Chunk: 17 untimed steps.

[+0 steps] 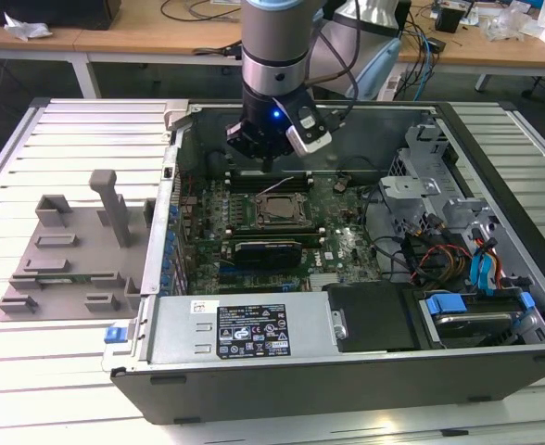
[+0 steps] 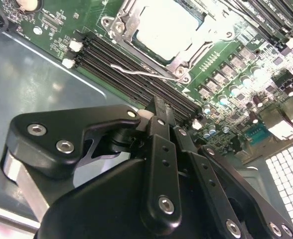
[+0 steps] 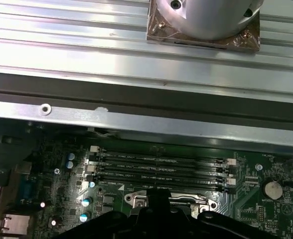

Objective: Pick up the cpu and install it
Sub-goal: 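Install the first cpu locking lever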

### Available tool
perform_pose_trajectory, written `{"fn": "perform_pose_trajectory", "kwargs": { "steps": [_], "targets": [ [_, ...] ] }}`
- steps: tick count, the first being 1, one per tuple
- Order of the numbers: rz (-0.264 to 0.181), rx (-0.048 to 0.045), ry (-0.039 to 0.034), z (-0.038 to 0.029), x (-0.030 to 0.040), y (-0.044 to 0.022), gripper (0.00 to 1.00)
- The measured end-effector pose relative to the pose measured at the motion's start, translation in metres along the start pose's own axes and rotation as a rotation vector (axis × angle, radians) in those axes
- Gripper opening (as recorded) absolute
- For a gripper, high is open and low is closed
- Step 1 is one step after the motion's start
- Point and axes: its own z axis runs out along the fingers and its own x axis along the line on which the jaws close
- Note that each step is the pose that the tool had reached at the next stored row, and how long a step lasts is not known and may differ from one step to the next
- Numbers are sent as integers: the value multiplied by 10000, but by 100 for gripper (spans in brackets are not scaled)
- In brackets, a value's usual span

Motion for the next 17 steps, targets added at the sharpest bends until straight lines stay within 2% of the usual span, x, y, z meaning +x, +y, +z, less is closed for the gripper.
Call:
{"fn": "perform_pose_trajectory", "kwargs": {
  "steps": [4, 17],
  "targets": [
    [0, 0, 0, 1, -30, -3, 11],
    [51, 1, -10, 13, -42, -6, 11]
  ]
}}
